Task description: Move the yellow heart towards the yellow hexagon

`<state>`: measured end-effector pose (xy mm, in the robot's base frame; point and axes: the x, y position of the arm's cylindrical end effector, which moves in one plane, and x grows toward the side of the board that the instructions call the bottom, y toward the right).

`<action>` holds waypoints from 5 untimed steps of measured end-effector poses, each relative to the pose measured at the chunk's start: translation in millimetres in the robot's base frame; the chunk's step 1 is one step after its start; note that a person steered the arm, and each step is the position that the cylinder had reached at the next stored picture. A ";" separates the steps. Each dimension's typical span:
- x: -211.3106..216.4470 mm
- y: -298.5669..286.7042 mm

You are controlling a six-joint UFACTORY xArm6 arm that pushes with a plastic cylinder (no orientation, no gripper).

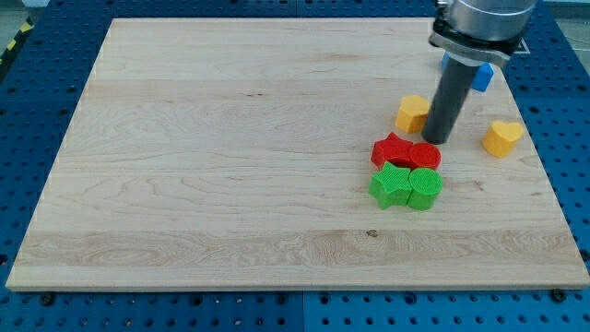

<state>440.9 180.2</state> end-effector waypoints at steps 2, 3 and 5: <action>-26.9 -10.0; -33.4 -15.6; -47.4 -33.1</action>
<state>393.5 147.1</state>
